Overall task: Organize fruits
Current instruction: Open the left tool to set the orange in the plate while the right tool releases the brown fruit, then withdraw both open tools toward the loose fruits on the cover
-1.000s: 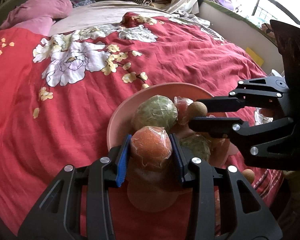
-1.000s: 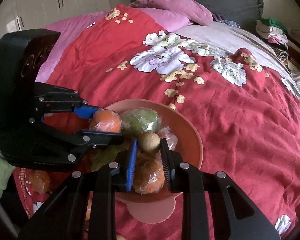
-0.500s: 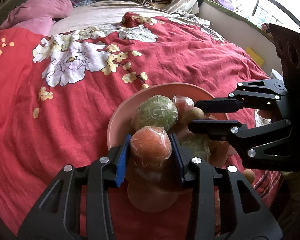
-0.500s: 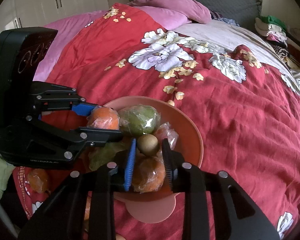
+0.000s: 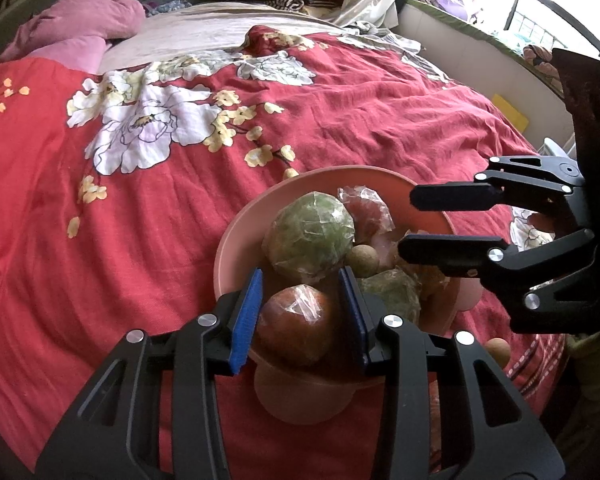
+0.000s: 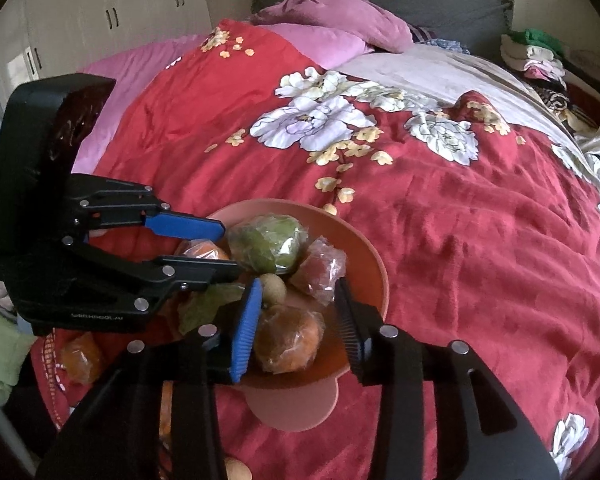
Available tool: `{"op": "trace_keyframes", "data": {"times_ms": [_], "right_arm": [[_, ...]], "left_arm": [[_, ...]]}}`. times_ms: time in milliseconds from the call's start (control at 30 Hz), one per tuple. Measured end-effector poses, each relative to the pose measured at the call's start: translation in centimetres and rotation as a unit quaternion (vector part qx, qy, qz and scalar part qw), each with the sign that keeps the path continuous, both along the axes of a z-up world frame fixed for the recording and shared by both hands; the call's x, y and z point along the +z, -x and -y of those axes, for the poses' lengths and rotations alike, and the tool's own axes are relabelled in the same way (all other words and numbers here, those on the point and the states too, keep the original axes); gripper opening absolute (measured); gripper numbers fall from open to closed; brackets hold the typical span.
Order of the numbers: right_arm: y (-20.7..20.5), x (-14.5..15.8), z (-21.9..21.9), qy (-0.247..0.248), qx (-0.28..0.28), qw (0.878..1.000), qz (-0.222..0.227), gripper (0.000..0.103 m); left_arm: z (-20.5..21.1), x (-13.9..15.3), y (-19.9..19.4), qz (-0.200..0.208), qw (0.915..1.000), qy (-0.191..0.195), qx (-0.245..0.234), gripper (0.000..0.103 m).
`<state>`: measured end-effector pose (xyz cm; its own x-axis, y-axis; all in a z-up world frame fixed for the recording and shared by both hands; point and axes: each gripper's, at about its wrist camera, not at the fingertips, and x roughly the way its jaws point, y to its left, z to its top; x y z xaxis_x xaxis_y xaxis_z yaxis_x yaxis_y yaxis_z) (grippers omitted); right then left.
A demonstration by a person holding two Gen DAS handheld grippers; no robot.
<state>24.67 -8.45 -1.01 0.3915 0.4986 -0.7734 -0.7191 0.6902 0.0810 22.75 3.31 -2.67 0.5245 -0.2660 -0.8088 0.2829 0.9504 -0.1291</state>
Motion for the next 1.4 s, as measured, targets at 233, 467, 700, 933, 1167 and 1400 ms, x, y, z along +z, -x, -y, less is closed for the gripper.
{"op": "trace_keyframes", "data": {"times_ms": [233, 467, 700, 933, 1167, 1400], "right_arm": [[0.2, 0.3, 0.6, -0.005, -0.007, 1.000, 0.002, 0.047], [0.6, 0.6, 1.2, -0.012, -0.012, 1.000, 0.004, 0.057], [1.0, 0.9, 1.5, -0.016, -0.013, 1.000, 0.008, 0.066], [1.4, 1.6, 2.1, -0.023, -0.018, 0.999, 0.016, 0.071], [1.8, 2.2, 2.8, -0.030, -0.020, 0.999, 0.027, 0.076], [2.3, 2.7, 3.4, -0.033, -0.025, 0.998, 0.035, 0.082]], "left_arm": [[0.0, 0.1, 0.1, 0.000, 1.0000, -0.001, 0.000, 0.030], [0.1, 0.4, 0.0, 0.003, 1.0000, -0.001, 0.000, 0.030], [-0.1, 0.9, 0.1, 0.011, 0.9999, 0.000, 0.000, 0.033], [-0.1, 1.7, 0.6, 0.023, 0.9997, -0.004, 0.010, 0.045], [-0.2, 3.3, 1.5, 0.046, 0.9986, -0.011, 0.022, 0.057], [-0.3, 4.8, 2.8, 0.069, 0.9968, -0.013, 0.037, 0.077]]}}
